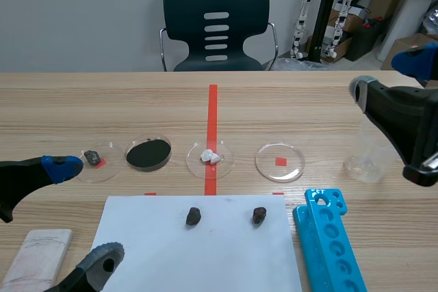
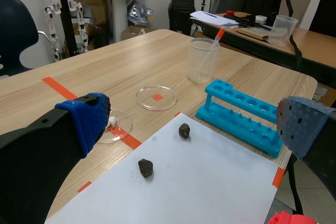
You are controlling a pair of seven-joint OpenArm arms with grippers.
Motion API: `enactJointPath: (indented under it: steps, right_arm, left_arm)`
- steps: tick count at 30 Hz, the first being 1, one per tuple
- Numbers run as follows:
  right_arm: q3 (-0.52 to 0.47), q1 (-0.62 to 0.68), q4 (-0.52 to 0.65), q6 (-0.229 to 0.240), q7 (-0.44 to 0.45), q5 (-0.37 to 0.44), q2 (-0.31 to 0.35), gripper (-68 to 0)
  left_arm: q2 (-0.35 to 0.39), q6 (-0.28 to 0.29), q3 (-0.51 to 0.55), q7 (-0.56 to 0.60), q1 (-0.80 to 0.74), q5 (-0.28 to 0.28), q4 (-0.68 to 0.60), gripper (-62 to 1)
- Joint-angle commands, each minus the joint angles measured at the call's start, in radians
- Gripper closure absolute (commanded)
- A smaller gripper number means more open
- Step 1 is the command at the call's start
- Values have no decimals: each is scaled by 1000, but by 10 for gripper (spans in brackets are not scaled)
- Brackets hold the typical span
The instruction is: Return to the home posture
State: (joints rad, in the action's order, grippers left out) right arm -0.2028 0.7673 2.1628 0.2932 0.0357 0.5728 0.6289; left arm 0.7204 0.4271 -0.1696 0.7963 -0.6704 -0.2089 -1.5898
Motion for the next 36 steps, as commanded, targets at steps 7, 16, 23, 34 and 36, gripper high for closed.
enactJointPath:
  steps: [7,16,23,34,36]
  right_arm:
    - [-8,-11,4,-3,15,7,8,-350]
    - [-8,-11,4,-3,15,7,8,-350]
    - [-8,-11,4,-3,23,7,8,-350]
    - [-8,104,41,8,174,-142,-82,-350]
    - [-8,130,56,19,204,-159,-86,-350]
  left_arm:
    - [-5,2,3,14,-2,-7,-12,-623]
    - [-5,2,3,14,-2,-7,-12,-623]
    - [-5,2,3,14,-2,-7,-12,-623]
    - [-5,2,3,16,-2,-8,-12,-623]
    - [-5,2,3,16,-2,-11,-12,-623]
